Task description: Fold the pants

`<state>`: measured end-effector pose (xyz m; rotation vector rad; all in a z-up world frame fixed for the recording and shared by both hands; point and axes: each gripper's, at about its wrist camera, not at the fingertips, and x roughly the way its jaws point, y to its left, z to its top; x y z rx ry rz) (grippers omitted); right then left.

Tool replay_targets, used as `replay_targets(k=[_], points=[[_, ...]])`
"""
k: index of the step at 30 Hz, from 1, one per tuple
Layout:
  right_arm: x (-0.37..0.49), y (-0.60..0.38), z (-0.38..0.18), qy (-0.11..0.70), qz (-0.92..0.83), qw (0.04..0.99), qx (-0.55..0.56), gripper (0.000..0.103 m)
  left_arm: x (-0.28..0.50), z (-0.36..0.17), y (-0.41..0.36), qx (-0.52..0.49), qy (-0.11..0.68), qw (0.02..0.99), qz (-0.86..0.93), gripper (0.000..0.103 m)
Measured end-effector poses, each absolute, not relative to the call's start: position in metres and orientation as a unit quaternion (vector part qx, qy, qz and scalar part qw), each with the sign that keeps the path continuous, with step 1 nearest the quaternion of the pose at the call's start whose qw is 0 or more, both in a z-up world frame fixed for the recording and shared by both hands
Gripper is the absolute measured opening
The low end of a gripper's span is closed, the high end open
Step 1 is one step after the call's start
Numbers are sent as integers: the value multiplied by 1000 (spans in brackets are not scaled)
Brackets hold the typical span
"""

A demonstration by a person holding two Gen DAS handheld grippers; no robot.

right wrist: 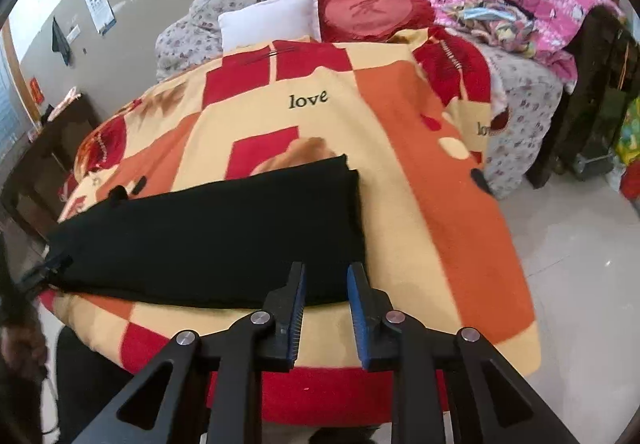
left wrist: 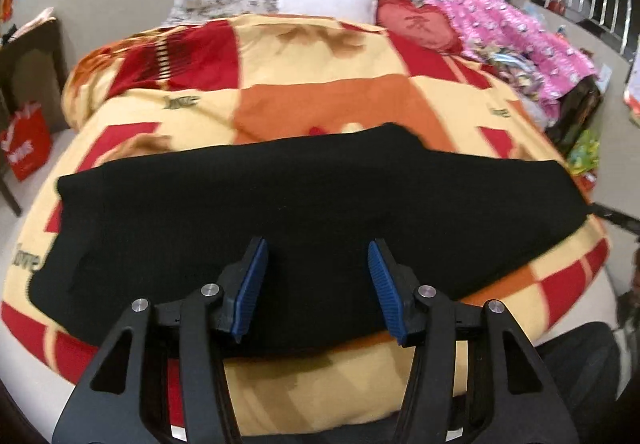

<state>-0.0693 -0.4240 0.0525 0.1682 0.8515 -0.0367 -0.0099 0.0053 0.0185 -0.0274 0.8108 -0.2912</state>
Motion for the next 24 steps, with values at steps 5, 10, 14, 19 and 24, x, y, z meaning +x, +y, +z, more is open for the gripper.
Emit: replay_targets(k=[5, 10, 14, 19, 24], points=[[-71, -442, 20, 425, -30, 882, 200, 25, -20, 13, -24, -13, 388, 904, -180, 66], [-94, -458, 10, 405, 12, 848, 341, 33, -23, 11, -25, -28, 369, 912, -175, 71], [-91, -468, 6, 383, 11, 828, 408, 33, -24, 10, -20, -41, 366, 912, -182, 71], [-70, -474, 7, 387, 8, 810, 441, 33, -26, 10, -19, -36, 365, 913, -179, 71], [-70, -473, 5, 392, 17, 807, 441, 33, -27, 11, -19, -40, 365, 913, -181, 71]])
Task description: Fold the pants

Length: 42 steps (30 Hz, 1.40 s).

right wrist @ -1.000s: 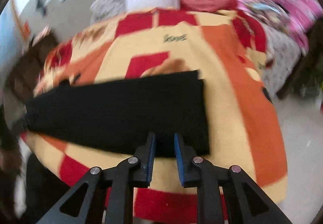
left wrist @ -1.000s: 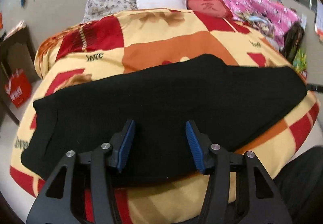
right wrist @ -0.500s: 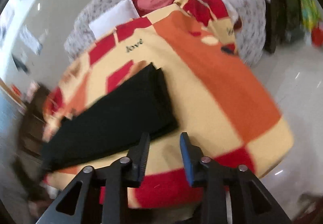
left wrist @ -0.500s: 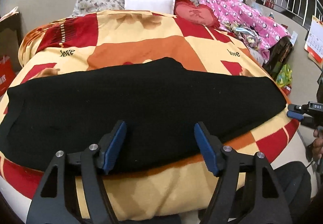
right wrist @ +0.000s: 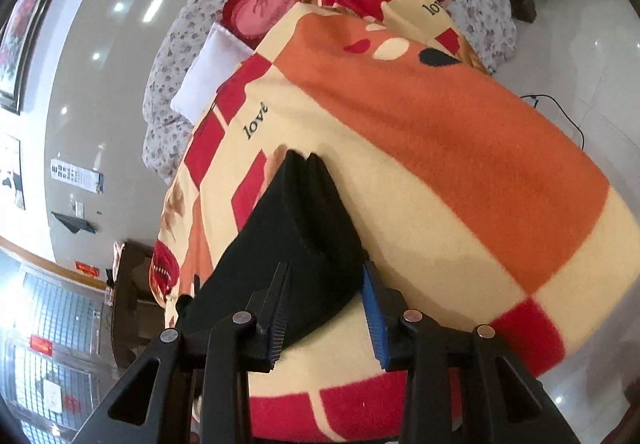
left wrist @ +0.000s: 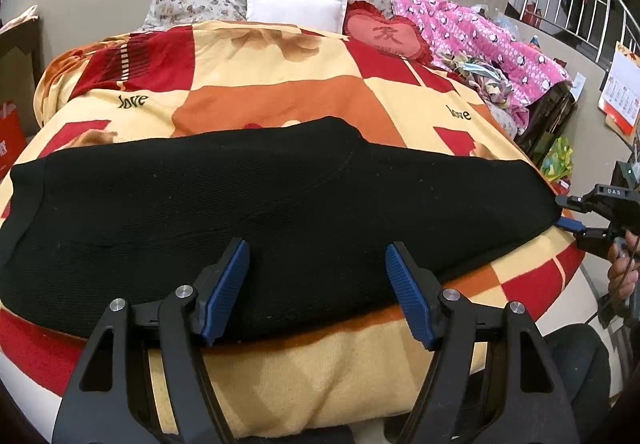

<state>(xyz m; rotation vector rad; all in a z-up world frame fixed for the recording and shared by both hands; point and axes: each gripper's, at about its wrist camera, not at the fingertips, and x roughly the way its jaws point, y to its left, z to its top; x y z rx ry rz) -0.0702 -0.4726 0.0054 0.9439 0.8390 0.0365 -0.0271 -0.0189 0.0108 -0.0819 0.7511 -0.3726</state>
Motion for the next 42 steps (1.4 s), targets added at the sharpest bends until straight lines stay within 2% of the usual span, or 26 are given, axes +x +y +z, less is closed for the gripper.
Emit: replay_targets(k=[7, 12, 22, 27, 31, 34, 37, 42], points=[[-70, -472, 2, 369, 16, 822, 433, 28, -28, 11, -19, -43, 364, 912, -183, 71], [-76, -475, -4, 361, 14, 825, 434, 12, -28, 11, -20, -41, 364, 913, -181, 71], [-78, -466, -1, 344, 9, 853, 392, 9, -26, 12, -10, -87, 364, 906, -199, 71], [-83, -430, 24, 295, 28, 906, 304, 8, -22, 36, -12, -107, 369, 899, -211, 71], [-84, -382, 36, 259, 82, 934, 233, 8, -8, 69, -46, -150, 376, 864, -298, 71], [-83, -353, 36, 256, 108, 942, 190, 8, 13, 80, -105, -133, 407, 828, -363, 77], [-81, -331, 36, 252, 133, 946, 156, 8, 32, 74, -162, -113, 439, 798, -397, 77], [-81, -304, 33, 262, 131, 952, 87, 8, 48, 59, -203, -94, 472, 782, -396, 77]])
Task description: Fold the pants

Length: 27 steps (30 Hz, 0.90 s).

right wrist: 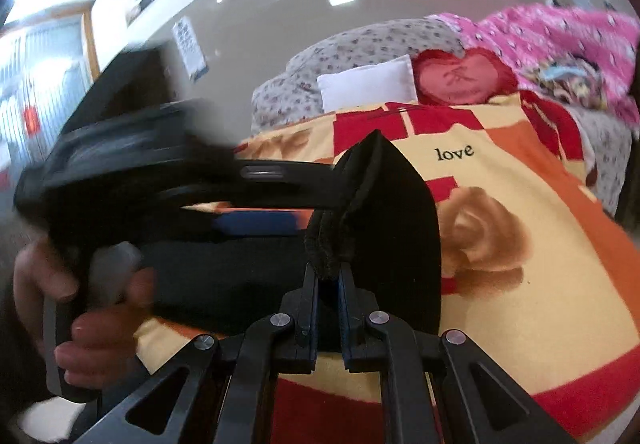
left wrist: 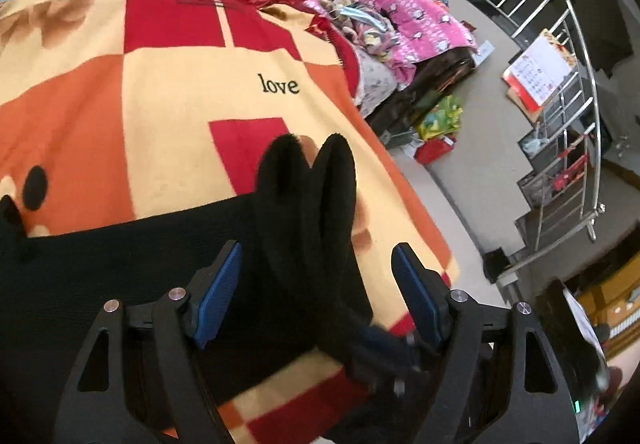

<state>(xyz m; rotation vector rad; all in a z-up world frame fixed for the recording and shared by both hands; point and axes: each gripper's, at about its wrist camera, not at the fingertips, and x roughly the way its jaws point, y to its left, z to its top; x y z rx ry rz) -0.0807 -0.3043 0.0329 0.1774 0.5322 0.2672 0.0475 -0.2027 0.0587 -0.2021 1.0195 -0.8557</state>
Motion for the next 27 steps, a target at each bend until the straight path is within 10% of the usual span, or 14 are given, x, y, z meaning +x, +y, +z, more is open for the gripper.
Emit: replay_targets(k=[8, 15, 27], points=[[-79, -304, 31, 260, 134, 953, 81, 8, 68, 57, -200, -105, 468, 806, -346, 75], [-83, -299, 33, 254, 144, 953, 79, 8, 72, 53, -180, -114, 460, 810, -347, 14], [-86, -255, 47, 225, 193, 953, 69, 8, 70, 67, -112, -139, 428, 815, -366, 11]])
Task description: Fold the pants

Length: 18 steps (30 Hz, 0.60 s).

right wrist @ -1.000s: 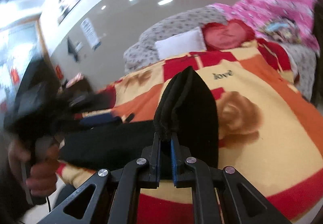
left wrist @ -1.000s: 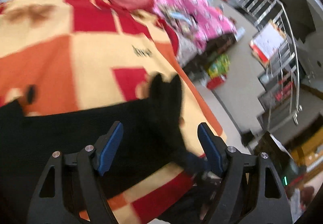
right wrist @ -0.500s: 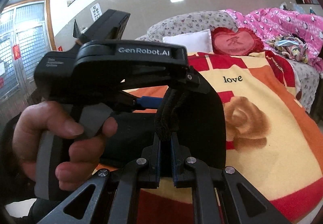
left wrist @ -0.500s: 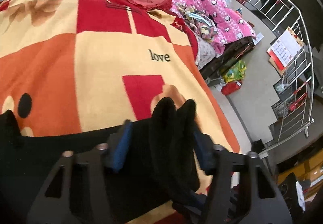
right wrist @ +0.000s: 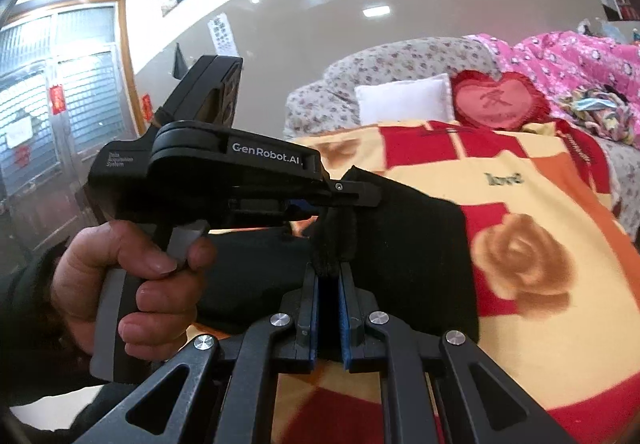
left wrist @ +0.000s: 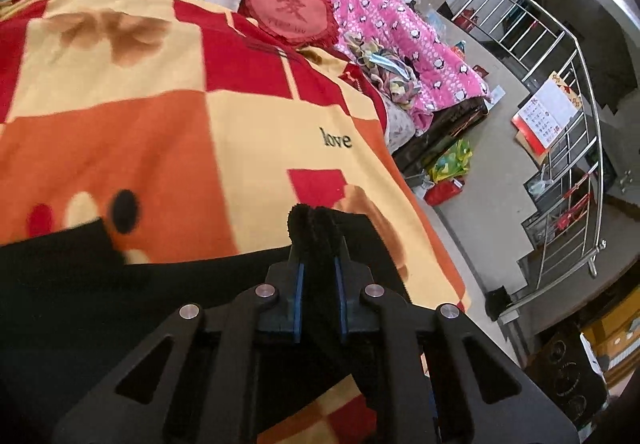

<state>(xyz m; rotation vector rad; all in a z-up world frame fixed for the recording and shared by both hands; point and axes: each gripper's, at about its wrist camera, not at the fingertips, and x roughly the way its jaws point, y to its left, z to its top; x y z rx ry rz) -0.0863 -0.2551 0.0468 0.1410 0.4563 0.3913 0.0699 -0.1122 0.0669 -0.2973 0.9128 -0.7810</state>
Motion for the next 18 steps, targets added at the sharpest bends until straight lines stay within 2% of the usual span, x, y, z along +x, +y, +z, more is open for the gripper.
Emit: replay_targets(k=[10, 18], points=[[-68, -192, 51, 209, 262, 938, 83, 8, 70, 79, -45, -137, 401, 842, -334, 11], [-55, -157, 38, 247, 275, 927, 66, 8, 76, 40, -14, -157, 430, 837, -300, 11]])
